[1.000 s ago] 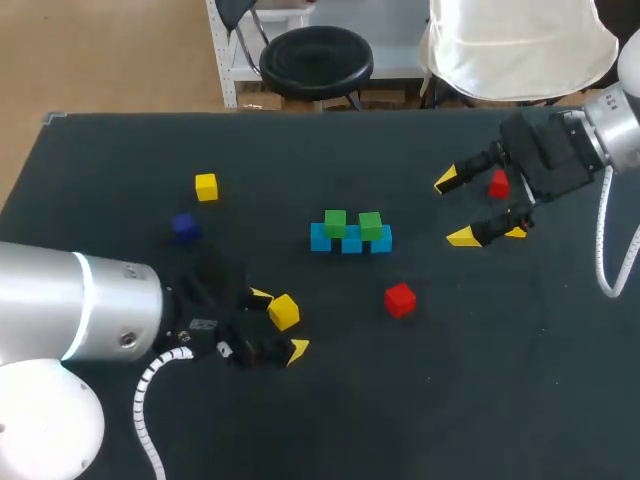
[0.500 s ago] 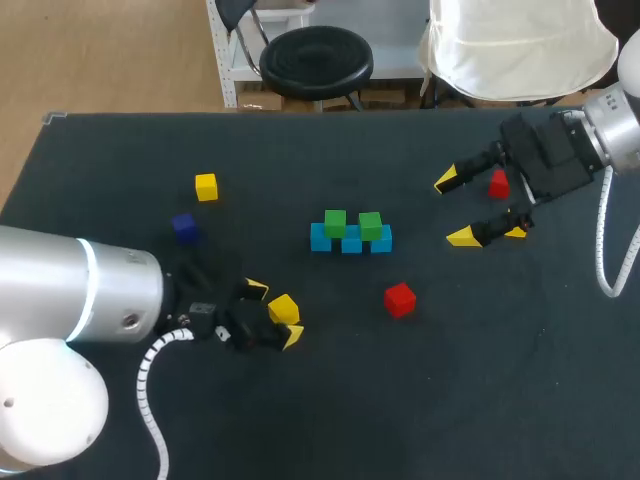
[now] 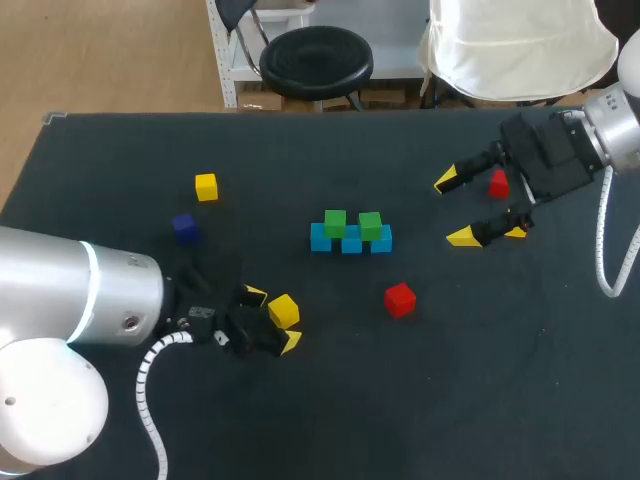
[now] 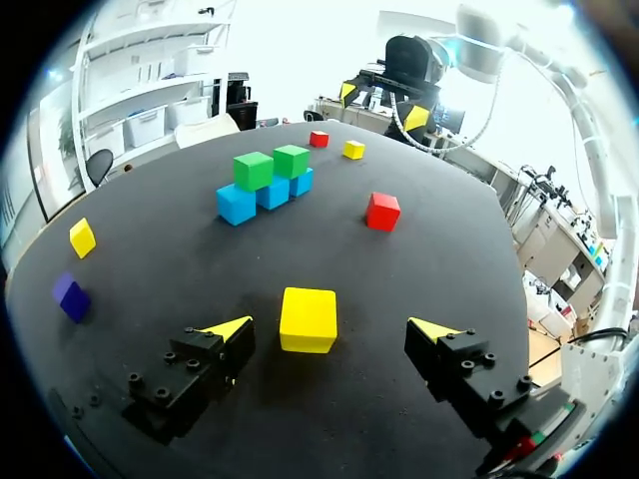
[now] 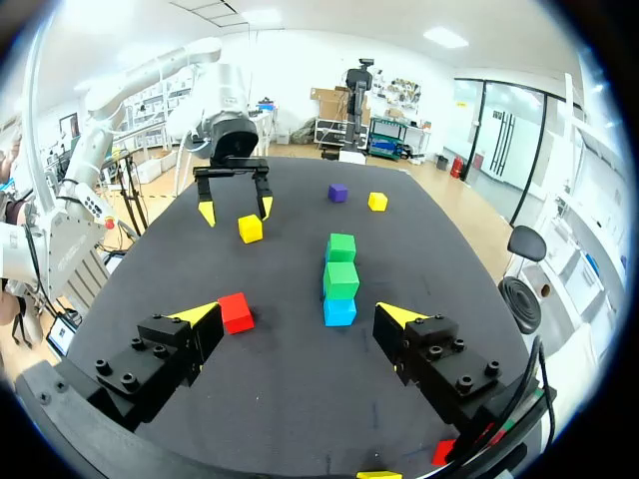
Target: Place the blue cubes, place green cubes on the blue cubes, place the yellow cubes on the green cubes, then place the red cubes on the yellow cubes, and place purple cube on the red cubes.
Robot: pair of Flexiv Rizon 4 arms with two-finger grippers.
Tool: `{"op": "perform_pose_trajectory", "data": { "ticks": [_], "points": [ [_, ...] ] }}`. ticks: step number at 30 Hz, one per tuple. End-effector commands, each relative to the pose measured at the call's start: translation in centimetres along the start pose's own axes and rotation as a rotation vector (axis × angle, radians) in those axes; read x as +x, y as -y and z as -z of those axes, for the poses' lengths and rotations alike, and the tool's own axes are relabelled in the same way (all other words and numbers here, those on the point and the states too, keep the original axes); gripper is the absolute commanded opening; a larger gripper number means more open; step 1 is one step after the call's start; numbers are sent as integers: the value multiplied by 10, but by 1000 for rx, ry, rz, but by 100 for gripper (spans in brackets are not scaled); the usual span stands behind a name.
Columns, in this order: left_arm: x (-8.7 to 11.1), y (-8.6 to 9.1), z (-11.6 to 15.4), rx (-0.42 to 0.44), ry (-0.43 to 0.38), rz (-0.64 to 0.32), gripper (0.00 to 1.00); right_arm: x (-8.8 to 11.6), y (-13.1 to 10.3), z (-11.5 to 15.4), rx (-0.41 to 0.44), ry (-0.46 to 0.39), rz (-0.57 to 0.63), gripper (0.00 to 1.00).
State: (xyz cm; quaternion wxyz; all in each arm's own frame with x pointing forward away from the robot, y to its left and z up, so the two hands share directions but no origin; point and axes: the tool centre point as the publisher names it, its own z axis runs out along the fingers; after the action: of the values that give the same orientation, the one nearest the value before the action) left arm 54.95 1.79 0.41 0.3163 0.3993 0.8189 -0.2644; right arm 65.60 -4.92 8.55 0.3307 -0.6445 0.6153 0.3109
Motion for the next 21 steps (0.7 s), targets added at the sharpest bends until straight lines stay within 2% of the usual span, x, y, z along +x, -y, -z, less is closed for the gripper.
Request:
{"op": "perform_pose_trajectory", "data": {
  "ticks": [1, 8, 11, 12, 16, 18, 21],
  "points": [
    [0, 0, -1, 15, 3, -10, 100, 0, 0, 0, 0, 2, 1, 100],
    [-4, -1, -5, 27, -3, -23, 100, 0, 0, 0, 0, 2, 1, 100],
    [-5, -1, -6, 29, -7, -26, 93, 0, 0, 0, 0, 2, 1, 100],
    [-5, -1, -6, 29, -8, -27, 87, 0, 0, 0, 0, 2, 1, 100],
    [-5, -2, -6, 29, -12, -28, 50, 0, 0, 0, 0, 2, 1, 100],
    [-4, -4, -6, 28, -15, -28, 41, 0, 0, 0, 0, 2, 1, 100],
    [-3, -5, -7, 32, -22, -23, 34, 0, 0, 0, 0, 2, 1, 100]
  ]
}}
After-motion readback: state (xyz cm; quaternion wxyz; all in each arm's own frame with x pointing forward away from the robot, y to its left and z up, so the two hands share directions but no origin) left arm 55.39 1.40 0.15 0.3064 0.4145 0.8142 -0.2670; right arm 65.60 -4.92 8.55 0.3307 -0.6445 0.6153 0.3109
